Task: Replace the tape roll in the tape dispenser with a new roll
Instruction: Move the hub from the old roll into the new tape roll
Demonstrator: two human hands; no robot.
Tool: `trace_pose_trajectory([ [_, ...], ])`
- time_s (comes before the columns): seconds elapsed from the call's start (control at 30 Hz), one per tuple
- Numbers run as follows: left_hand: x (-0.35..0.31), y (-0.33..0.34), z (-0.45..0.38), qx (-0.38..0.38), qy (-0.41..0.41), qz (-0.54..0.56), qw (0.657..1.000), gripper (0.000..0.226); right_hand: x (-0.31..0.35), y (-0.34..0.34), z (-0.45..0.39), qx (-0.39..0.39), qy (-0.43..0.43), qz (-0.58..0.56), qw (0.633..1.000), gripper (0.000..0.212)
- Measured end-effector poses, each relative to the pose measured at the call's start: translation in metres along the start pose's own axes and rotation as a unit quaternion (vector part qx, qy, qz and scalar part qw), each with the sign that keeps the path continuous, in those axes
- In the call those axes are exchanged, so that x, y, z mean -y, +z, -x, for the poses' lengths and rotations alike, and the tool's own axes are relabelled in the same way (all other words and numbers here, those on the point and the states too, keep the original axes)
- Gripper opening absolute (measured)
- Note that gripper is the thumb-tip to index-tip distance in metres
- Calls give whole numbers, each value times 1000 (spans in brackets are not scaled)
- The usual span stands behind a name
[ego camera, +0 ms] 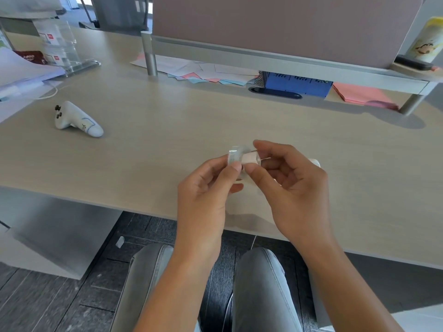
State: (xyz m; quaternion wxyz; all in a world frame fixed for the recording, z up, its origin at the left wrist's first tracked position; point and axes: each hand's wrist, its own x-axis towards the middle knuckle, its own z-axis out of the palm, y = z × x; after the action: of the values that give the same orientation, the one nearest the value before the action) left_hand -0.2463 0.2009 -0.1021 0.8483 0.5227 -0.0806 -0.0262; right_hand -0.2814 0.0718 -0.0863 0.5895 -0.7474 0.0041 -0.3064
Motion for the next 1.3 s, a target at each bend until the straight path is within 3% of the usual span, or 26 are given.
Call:
trace_pose_trajectory([
  [0.43,2,2,5,17,-13,43,999,23,1,0,5,12,-49,71,996,30],
  [0.87,2,4,8,-1,-13,26,1000,13,1,-12,2,25,-137,181,974,24],
  [1.13,2,1,8,-6,-16,22,1000,14,4,-14,4,34,-1,38,999,20],
  [1.3,2,3,9,-7,-24,24,999,13,9,-16,1,18,82,9,996,25],
])
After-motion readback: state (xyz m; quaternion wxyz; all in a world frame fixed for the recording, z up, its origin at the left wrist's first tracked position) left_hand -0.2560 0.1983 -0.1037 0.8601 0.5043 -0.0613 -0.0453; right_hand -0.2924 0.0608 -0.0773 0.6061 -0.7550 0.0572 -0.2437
